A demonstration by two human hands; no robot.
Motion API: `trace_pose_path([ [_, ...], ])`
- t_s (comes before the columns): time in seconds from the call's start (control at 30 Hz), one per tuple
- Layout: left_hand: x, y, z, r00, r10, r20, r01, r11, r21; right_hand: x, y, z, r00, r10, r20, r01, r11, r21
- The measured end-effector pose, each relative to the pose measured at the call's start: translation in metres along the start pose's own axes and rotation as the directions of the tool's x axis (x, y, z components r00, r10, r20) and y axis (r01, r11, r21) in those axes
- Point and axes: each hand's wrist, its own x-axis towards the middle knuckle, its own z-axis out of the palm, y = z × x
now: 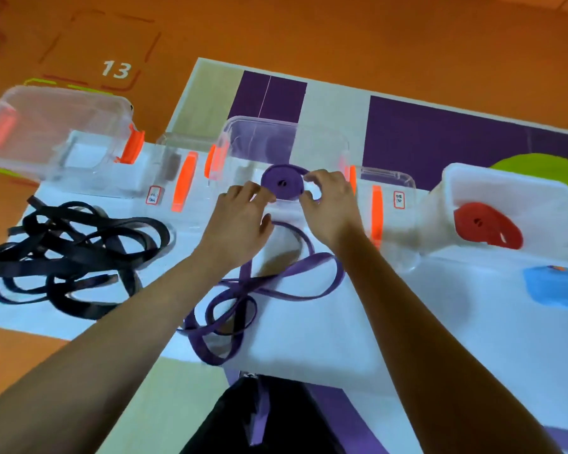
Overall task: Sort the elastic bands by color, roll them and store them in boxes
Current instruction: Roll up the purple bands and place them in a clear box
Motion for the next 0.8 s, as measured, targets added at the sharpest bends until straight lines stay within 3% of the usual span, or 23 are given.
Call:
trace_pose_path([
  [0.07, -0.036, 0.005, 0.010, 1.000, 0.005, -0.006, -0.005, 1.000, 0.007, -0.036, 0.008, 0.005, 0.997, -0.033, -0.076, 0.032, 0.999, -0.014],
  [0.13, -0.069, 0.005, 0.030, 0.999, 0.006, 0.041, -0.008, 0.999, 0.031, -0.069, 0.022, 0.018, 0.998, 0.006, -0.063, -0.010, 0.998, -0.058],
  [0.2, -0.100, -0.001, 0.054, 0.993, 0.002, 0.121, -0.010, 0.998, 0.061, -0.097, 0.038, 0.033, 0.990, 0.126, 0.068, -0.118, 0.987, -0.112],
  [0.3, -0.135, -0.015, 0.083, 0.968, -0.036, 0.249, 0.014, 0.996, 0.091, -0.127, 0.058, 0.050, 0.907, 0.298, 0.299, -0.257, 0.952, -0.169],
  [0.4, -0.163, -0.026, 0.097, 0.934, -0.064, 0.352, 0.023, 0.993, 0.120, -0.142, 0.064, 0.057, 0.849, 0.318, 0.422, -0.255, 0.946, -0.200],
  [0.57, -0.196, -0.035, 0.104, 0.905, -0.084, 0.417, 0.024, 0.989, 0.146, -0.125, 0.069, 0.067, 0.889, 0.262, 0.376, -0.119, 0.924, -0.363],
  [0.67, -0.208, -0.042, 0.108, 0.913, -0.083, 0.399, 0.027, 0.989, 0.145, -0.108, 0.077, 0.066, 0.875, 0.354, 0.330, -0.120, 0.820, -0.560],
  [0.8, -0.217, -0.051, 0.102, 0.917, -0.108, 0.383, 0.056, 0.988, 0.145, -0.108, 0.091, 0.060, 0.888, 0.351, 0.298, -0.031, 0.691, -0.722],
])
